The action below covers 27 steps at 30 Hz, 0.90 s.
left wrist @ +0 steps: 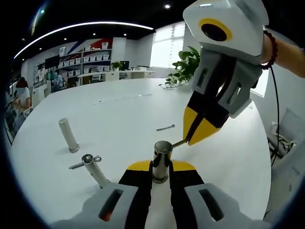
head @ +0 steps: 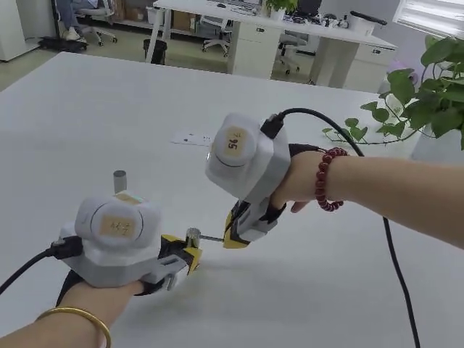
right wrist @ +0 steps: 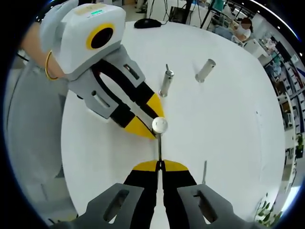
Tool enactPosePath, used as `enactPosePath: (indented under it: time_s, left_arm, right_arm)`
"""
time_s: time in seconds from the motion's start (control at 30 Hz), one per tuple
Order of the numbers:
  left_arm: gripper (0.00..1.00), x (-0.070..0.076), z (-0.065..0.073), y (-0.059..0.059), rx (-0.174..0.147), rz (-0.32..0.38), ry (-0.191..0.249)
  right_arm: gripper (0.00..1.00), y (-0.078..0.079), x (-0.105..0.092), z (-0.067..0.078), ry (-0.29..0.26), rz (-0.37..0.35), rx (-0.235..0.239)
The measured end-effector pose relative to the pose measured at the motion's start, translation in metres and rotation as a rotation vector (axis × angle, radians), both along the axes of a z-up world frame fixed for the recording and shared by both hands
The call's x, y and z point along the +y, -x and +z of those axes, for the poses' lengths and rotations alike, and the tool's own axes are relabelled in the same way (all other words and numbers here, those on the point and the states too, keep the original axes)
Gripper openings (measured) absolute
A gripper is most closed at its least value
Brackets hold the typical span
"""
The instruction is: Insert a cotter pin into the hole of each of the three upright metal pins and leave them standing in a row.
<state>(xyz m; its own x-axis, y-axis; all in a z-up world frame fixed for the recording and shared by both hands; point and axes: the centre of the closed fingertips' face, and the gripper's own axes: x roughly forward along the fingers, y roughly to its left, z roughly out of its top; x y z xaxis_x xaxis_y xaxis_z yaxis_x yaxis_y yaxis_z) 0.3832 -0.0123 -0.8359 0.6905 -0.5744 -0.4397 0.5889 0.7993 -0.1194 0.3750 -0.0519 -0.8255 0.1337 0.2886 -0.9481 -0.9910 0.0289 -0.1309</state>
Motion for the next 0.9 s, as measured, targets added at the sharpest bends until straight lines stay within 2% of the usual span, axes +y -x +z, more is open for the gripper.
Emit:
enactPosePath:
  time_s: [0.03, 0.07, 0.1, 0.17, 0.53, 0.9]
  left_arm:
    - [0.12, 0.000, 0.000, 0.000, 0.000, 0.000, -0.001]
    - [0.12, 0.000, 0.000, 0.000, -0.001, 0.000, -0.001]
    - [0.12, 0.000, 0.000, 0.000, -0.002, 0.000, -0.002]
    - [0.12, -0.002, 0.000, 0.001, -0.006, -0.008, -0.005]
    - [0.12, -0.002, -0.001, 0.002, -0.003, 0.002, 0.000]
    - [0.12, -0.001, -0.002, 0.001, -0.001, 0.024, 0.011]
  right_arm:
    - [0.03, 0.001, 0.001, 0.002, -0.009, -0.002, 0.002]
    - [0.03, 0.005, 0.008, 0.004, -0.051, -0.016, 0.021]
    - [0.03, 0.006, 0.010, 0.005, -0.059, -0.016, 0.024]
    - [0.03, 0.005, 0.009, 0.004, -0.038, 0.009, 0.001]
    - [0.03, 0.003, 0.019, 0.003, -0.056, 0.001, 0.003]
    - [0.04, 0.002, 0.031, 0.002, -0.122, -0.006, -0.001]
